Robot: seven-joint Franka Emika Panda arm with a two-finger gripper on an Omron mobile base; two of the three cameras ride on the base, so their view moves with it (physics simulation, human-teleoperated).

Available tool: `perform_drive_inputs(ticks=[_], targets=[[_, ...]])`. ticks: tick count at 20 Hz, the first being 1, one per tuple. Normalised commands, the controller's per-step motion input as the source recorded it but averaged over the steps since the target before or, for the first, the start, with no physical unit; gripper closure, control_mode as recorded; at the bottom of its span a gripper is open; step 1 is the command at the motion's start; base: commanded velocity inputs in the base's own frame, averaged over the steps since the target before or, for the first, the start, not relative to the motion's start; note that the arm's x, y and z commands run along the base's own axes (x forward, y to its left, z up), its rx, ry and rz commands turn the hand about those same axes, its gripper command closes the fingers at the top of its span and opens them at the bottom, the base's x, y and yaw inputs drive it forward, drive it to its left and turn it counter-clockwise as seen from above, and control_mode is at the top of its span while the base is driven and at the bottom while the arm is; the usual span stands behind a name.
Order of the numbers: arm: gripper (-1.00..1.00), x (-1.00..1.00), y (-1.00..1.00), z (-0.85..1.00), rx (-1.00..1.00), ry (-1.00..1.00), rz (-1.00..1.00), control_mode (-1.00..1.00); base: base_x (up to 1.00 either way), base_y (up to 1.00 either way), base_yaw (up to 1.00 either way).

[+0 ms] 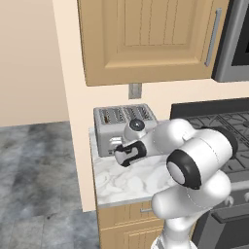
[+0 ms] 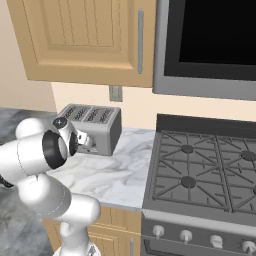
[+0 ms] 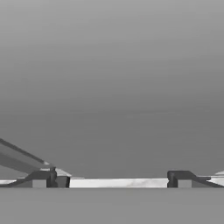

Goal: Start the toaster. Once the lever pops up, take the bread to the plate on the dining counter.

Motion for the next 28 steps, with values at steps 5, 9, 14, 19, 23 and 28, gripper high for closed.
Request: perform_drive_inputs(ticks=[5,9,14,19,23,28], targets=[[-1.00,-0.23,0.03,0.00,0.00,0.00,0.00,-1.00,0.00,0.00,0.00],[-1.00,-0.15,0.04,0.10,0.00,-0.01,0.00,-1.00,0.00,0.00,0.00],[-1.00,0.00,0.04,0.41,0.00,-0.07,0.00,-1.00,0.00,0.00,0.00],[-1.00,0.00,0.08,0.51,0.00,-0.06,0.00,-1.00,0.00,0.00,0.00],[-1.00,0.00,0.10,0.51,0.00,-0.08,0.00,-1.00,0.00,0.00,0.00],[-1.00,0.00,0.02,0.51,0.00,-0.13,0.00,-1.00,0.00,0.00,0.00]])
